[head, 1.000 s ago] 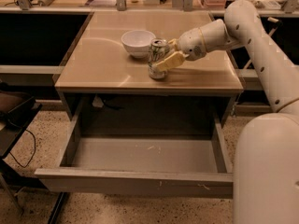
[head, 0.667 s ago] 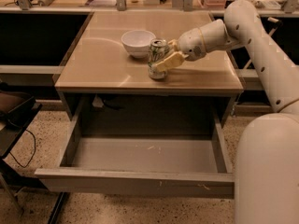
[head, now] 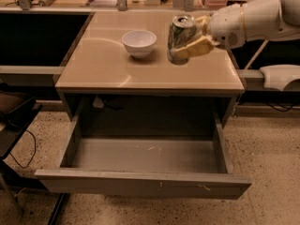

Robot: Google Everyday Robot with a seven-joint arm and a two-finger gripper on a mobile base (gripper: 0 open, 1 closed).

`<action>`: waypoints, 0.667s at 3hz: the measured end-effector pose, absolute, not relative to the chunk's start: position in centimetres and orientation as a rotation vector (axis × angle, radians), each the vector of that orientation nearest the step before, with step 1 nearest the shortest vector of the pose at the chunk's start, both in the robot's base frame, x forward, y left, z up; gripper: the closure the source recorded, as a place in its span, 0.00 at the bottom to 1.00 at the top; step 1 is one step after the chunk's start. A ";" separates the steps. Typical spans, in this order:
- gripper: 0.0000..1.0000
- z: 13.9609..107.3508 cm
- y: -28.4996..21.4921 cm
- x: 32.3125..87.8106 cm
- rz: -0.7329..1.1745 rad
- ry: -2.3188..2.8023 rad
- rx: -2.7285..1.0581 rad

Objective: Place 7up can into top drawer

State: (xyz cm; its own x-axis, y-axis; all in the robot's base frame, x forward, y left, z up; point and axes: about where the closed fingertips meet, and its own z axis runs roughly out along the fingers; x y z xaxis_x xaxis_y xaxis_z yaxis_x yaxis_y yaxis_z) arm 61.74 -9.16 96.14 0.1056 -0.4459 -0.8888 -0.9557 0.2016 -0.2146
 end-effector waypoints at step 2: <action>1.00 106.4 -5.4 52.1 0.490 1.422 -1.265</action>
Offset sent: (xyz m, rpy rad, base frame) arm -0.0531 0.0192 0.0672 0.0571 -0.0977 -0.0670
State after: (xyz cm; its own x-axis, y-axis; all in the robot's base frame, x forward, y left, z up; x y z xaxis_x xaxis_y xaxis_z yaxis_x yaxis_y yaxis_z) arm 52.14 -5.36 106.42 0.1889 -0.4147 -0.8901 -0.8750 0.3404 -0.3443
